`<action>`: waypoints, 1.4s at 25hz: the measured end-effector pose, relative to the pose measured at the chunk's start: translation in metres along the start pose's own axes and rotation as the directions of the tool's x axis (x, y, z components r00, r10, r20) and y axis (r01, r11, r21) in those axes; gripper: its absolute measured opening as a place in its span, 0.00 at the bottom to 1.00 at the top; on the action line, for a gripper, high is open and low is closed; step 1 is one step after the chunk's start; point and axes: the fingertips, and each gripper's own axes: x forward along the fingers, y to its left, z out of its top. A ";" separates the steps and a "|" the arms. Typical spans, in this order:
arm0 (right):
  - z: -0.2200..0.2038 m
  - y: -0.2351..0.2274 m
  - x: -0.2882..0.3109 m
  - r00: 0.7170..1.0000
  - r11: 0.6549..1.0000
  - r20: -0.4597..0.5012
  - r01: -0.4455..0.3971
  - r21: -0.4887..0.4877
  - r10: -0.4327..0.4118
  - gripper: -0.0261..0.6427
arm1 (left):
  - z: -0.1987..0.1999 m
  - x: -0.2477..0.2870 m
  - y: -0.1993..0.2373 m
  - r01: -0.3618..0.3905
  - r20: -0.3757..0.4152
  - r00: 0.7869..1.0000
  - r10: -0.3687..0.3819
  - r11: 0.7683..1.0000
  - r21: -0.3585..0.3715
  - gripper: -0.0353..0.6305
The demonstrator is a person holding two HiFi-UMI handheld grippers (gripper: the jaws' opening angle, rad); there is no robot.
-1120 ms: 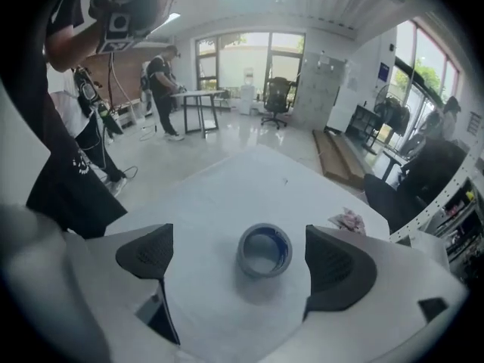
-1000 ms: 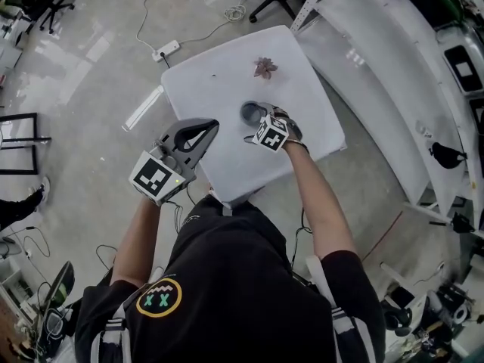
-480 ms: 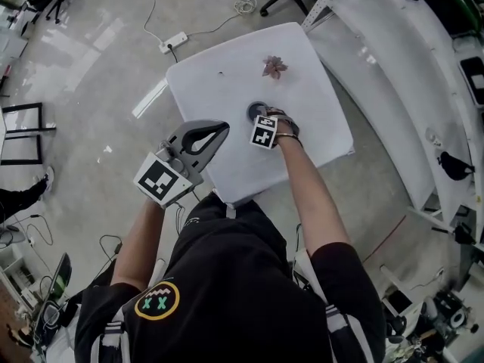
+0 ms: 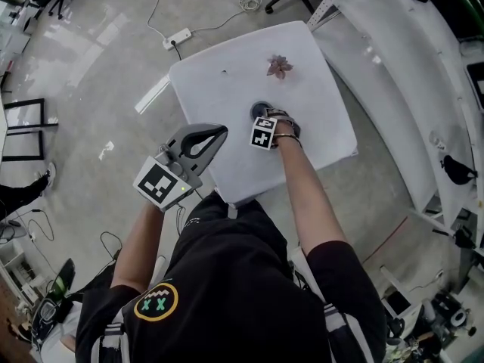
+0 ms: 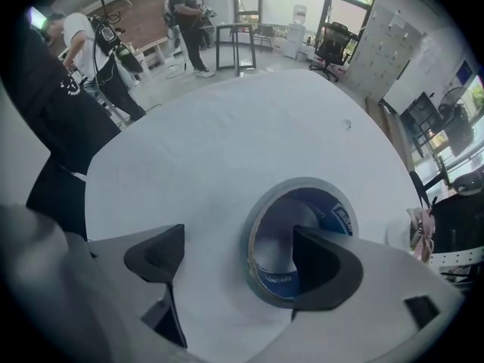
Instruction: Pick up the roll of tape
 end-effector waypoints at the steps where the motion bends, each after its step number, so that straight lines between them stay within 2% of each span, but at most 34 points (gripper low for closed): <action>1: 0.000 0.000 0.000 1.000 1.000 -0.003 0.001 -0.003 -0.001 0.74 | 0.000 0.001 0.000 0.001 0.000 1.000 -0.001 1.000 -0.001 0.08; 4: 0.000 0.004 0.000 1.000 0.999 -0.002 -0.005 -0.035 0.005 0.70 | 0.002 0.005 -0.002 0.007 0.006 1.000 -0.007 1.000 -0.001 0.08; 9: 0.005 0.020 -0.001 0.998 0.987 -0.037 -0.060 -0.151 0.055 0.53 | 0.005 0.006 -0.004 0.008 0.009 1.000 -0.008 1.000 0.004 0.08; 17: 0.007 0.040 0.000 0.992 0.944 -0.084 -0.114 -0.311 0.092 0.32 | 0.004 0.002 -0.004 -0.008 0.001 1.000 0.008 1.000 0.003 0.08; 18: 0.006 0.041 0.000 0.992 0.940 -0.087 -0.113 -0.322 0.089 0.28 | 0.003 0.001 -0.005 -0.009 0.002 1.000 0.009 1.000 0.004 0.08; 19: 0.007 0.042 0.000 0.993 0.938 -0.089 -0.107 -0.329 0.082 0.18 | 0.004 0.000 -0.005 -0.010 0.004 1.000 0.010 1.000 0.004 0.08; 20: 0.007 0.042 0.001 0.993 0.939 -0.089 -0.098 -0.331 0.073 0.17 | 0.004 0.000 -0.006 -0.011 0.006 1.000 0.011 1.000 0.005 0.08; 24: 0.008 0.042 -0.003 0.997 0.959 -0.051 -0.067 -0.275 0.055 0.16 | 0.006 -0.001 -0.009 -0.012 0.013 1.000 0.012 1.000 0.015 0.08; 28: 0.020 0.044 -0.016 0.997 0.993 0.067 -0.030 -0.113 0.038 0.14 | 0.008 -0.006 -0.013 -0.011 0.016 1.000 0.011 1.000 0.019 0.08; 35: 0.037 0.048 -0.041 0.975 0.996 0.223 0.006 0.093 -0.027 0.14 | 0.013 -0.009 -0.020 0.000 0.027 1.000 -0.001 1.000 0.030 0.08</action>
